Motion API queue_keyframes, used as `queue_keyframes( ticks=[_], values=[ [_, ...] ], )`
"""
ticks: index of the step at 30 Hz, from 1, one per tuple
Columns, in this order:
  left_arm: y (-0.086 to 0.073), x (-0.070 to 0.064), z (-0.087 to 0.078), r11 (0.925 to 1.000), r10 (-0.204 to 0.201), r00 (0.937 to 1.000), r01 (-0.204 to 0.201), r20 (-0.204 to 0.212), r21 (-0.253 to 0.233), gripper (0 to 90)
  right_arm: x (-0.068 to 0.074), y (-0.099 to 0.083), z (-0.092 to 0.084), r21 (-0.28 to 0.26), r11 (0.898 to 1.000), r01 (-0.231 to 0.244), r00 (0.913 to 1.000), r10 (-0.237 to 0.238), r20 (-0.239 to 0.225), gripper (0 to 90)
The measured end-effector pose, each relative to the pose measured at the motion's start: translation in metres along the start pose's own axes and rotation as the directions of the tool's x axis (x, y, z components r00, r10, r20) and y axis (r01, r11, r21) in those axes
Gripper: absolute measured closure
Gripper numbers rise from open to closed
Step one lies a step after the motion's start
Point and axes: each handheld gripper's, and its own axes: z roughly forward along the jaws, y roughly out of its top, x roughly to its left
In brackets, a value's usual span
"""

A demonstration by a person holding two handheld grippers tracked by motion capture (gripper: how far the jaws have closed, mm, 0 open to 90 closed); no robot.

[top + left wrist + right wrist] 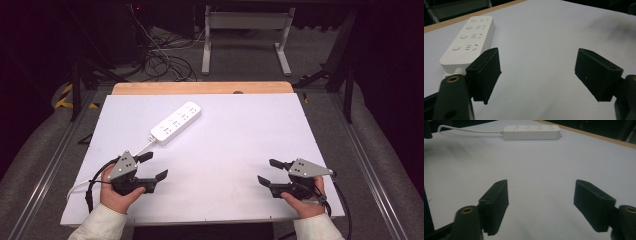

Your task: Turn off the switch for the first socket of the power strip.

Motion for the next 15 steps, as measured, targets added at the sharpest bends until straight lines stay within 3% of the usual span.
queue_keyframes(
  ticks=[6, 15],
  values=[
    [0.0031, -0.0028, -0.0025, 0.9989, 0.036, 0.9989, -0.035, -0.029, 0.032, 27.7, -0.0011, -0.0015, -0.0003, -0.007, 1.000, -0.003, 1.0000, 0.003, -0.003, 33.7],
    [0.0071, -0.0033, -0.0051, 0.9995, 0.018, 0.9998, -0.018, -0.005, 0.026, 30.5, -0.0008, -0.0016, 0.0009, -0.005, 1.000, -0.005, 0.9999, 0.004, -0.012, 36.3]
  ],
)
